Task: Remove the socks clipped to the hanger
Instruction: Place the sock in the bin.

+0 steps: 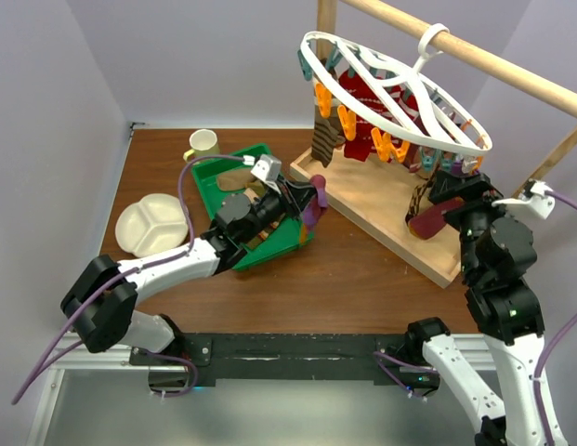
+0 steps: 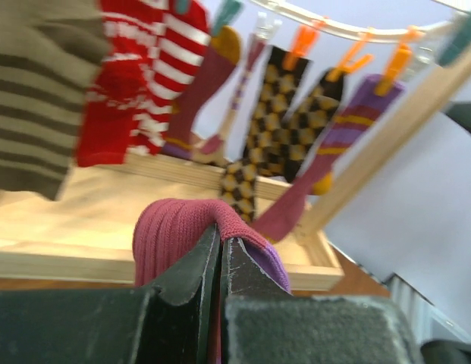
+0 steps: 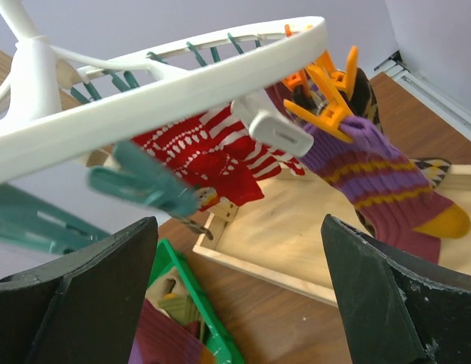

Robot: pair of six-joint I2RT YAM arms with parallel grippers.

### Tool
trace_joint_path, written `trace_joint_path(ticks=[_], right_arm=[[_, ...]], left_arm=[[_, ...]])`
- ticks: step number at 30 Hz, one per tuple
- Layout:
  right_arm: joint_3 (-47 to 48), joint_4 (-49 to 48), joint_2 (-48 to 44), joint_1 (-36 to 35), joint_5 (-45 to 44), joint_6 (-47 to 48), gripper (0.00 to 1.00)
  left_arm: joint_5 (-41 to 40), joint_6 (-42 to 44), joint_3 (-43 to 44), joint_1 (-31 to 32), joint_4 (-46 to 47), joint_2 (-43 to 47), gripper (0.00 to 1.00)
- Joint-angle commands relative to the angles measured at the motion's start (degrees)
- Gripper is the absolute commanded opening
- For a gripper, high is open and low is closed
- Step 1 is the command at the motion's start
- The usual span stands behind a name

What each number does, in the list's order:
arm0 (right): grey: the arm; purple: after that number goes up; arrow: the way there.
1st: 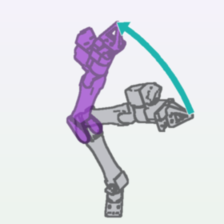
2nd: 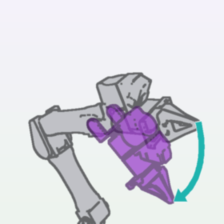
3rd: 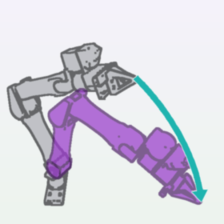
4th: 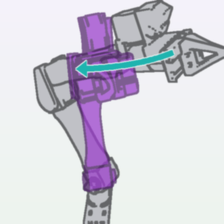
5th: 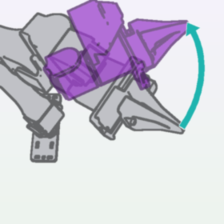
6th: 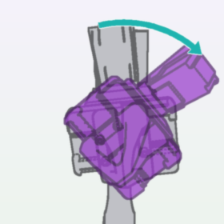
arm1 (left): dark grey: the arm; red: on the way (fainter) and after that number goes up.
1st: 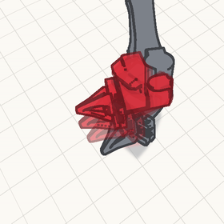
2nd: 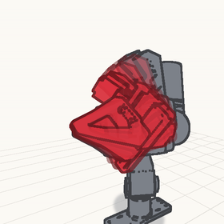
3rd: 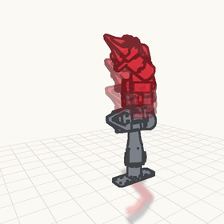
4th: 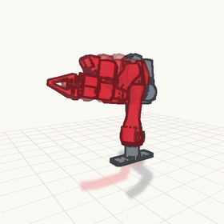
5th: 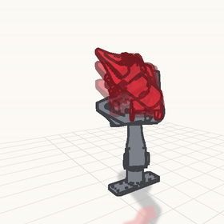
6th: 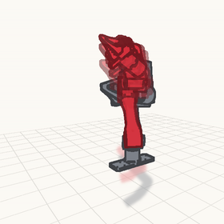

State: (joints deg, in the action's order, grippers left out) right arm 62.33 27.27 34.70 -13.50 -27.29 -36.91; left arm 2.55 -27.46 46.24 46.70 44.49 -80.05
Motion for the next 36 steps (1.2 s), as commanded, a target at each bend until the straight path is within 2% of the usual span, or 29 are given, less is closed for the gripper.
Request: trace_joint_path(ticks=[1, 12, 19, 20, 22, 23, 24, 26, 29, 33, 36], right_arm=[[-1.5, 3.0, -3.0, 0.0, 1.1, 1.7, 0.94], [-5.5, 7.3, -7.0, 0.0, 2.4, 2.0, 0.94], [-8.9, 8.1, -8.4, 0.1, 2.3, 1.7, 0.95], [-9.0, 8.3, -8.4, 0.0, 2.2, 1.7, 0.95], [-9.5, 8.4, -8.7, 0.0, 1.9, 1.9, 0.95], [-9.5, 8.5, -8.9, 0.1, 1.7, 2.0, 0.95], [-9.6, 8.5, -8.9, 0.1, 1.5, 2.2, 0.95], [-9.5, 8.7, -9.1, 0.1, 1.1, 2.6, 0.95], [-9.2, 8.7, -8.9, 0.0, 0.3, 3.2, 0.96], [-9.0, 8.5, -8.9, 0.0, 0.0, 3.6, 0.96], [-9.1, 8.2, -8.5, 0.0, 0.2, 3.5, 0.96]], left_arm=[[-2.4, -0.2, 3.4, -4.1, -1.2, 0.7, 0.0], [-3.7, -2.2, 4.9, -15.8, -9.5, 0.6, 0.0], [-5.4, -5.4, 3.8, -21.1, -13.1, -2.5, 0.0], [-4.6, -5.9, 3.6, -21.7, -13.2, -3.8, 0.07], [-4.8, -6.4, 3.3, -22.6, -13.9, -4.3, 0.35], [-6.0, -6.8, 2.1, -22.6, -13.9, -3.5, 0.63], [-8.2, -7.2, 1.4, -22.6, -13.6, -2.7, 0.74], [-9.9, -6.4, 1.2, -22.6, -14.6, -0.8, 0.83], [-14.0, -5.7, 1.5, -22.7, -17.2, 2.2, 0.9], [-17.9, -4.9, 0.1, -22.6, -18.6, 6.5, 0.9], [-14.8, -3.0, -0.2, -22.5, -18.0, 8.2, 0.89]])
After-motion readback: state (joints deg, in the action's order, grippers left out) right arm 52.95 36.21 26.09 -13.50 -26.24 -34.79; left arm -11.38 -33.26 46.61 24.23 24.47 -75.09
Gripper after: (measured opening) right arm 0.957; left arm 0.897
